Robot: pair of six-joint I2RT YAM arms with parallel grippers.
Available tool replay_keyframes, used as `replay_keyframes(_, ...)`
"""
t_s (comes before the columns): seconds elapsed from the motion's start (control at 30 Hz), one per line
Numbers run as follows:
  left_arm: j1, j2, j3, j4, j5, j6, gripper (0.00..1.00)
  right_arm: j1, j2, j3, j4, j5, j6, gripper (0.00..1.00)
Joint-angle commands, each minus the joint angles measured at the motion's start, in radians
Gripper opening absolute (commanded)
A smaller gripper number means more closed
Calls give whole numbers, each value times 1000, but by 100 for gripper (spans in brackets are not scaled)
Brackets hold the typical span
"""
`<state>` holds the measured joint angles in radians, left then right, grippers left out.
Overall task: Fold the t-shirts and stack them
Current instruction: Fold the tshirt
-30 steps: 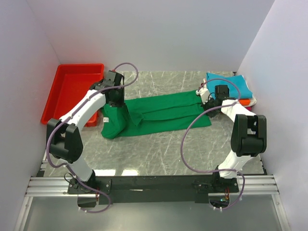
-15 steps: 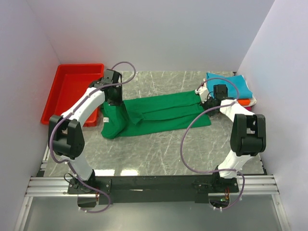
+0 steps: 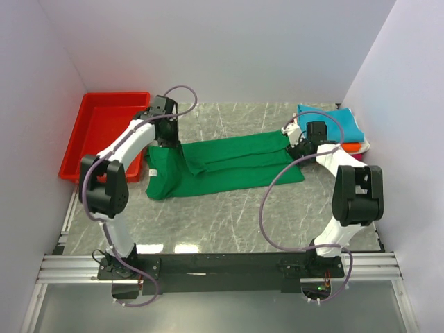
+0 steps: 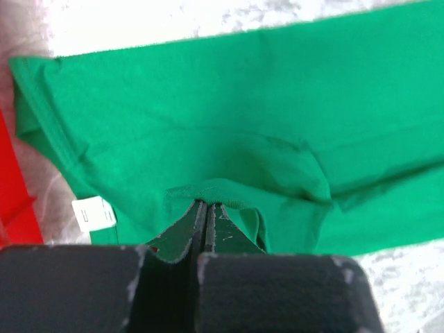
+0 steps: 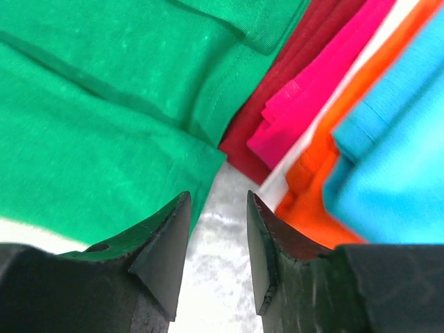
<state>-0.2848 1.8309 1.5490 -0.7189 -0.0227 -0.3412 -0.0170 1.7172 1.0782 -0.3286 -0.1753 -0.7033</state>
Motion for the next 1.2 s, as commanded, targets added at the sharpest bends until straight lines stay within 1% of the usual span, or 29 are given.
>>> replay_keyframes(0.0,21,65,83,27,15,13,0,6,-100,-23,28,-10,10,45)
replay_keyframes(0.07,29,97,129,24,15,13,1,6,-131,-43,22,-19,7,46)
replay_keyframes(0.2,33,209,220,-13,30,18,1,6,-169,-60,8,-41,4,47)
replay_keyframes(0.27,35,237,250,-22,32,18,2,6,-191,-67,2,-55,1,48)
replay_keyframes(0.33,39,255,258,-19,26,10,10,9,-202,-73,-1,-61,-1,48)
replay_keyframes(0.37,42,261,260,-17,26,7,17,11,-211,-75,-7,-70,-4,48)
replay_keyframes(0.4,44,268,263,-20,26,2,33,12,-215,-80,-9,-73,-5,49)
replay_keyframes(0.43,45,272,278,-28,26,1,42,12,-218,-81,-10,-75,-7,49)
replay_keyframes(0.5,45,283,298,-51,26,-4,56,12,-226,-83,-20,-81,-15,50)
replay_keyframes(0.53,47,278,315,-65,27,-4,62,40,-229,-84,-24,-84,-16,50)
replay_keyframes(0.63,47,236,329,-64,-41,-9,66,87,-251,-86,-47,-107,-39,50)
replay_keyframes(0.67,47,211,323,-51,-48,-12,66,109,-261,-83,-82,-130,-68,50)
replay_keyframes(0.7,47,150,309,-38,-55,-12,66,126,-268,-78,-101,-185,-90,50)
replay_keyframes(0.73,45,112,257,4,-56,-13,66,173,-278,-72,-118,-223,-108,50)
replay_keyframes(0.77,45,69,219,28,-40,-15,66,198,-281,-67,-160,-257,-163,50)
replay_keyframes(0.8,45,-27,171,60,-27,-15,66,227,-283,-55,-182,-318,-191,50)
replay_keyframes(0.83,45,-80,57,93,-11,-19,65,300,-278,-49,-196,-334,-229,50)
replay_keyframes(0.87,45,-134,-7,158,10,-28,65,337,-272,-41,-210,-345,-242,50)
replay_keyframes(0.9,45,-242,-71,188,13,-31,65,383,-262,-23,-207,-346,-246,50)
replay_keyframes(0.93,45,-298,-193,212,12,-33,65,461,-234,-11,-195,-322,-227,50)
replay_keyframes(0.97,45,-352,-252,258,-2,-29,65,507,-216,5,-153,-296,-201,50)
replay_keyframes(1.0,47,-461,-307,275,-19,-24,66,544,-191,56,-133,-271,-171,50)
replay_keyframes(1.03,47,-514,-410,294,-34,-22,67,578,-132,89,-121,-224,-126,50)
replay_keyframes(1.07,47,-569,-456,306,-57,-21,68,648,-102,123,-97,-195,-98,54)
replay_keyframes(1.1,47,-675,-501,331,-87,-21,74,679,-69,191,-80,-161,-64,55)
replay_keyframes(1.13,45,-726,-582,341,-92,-18,76,713,-3,228,-64,-118,-9,56)
replay_keyframes(1.17,47,-824,-621,352,-101,-9,78,765,33,267,-49,-49,10,56)
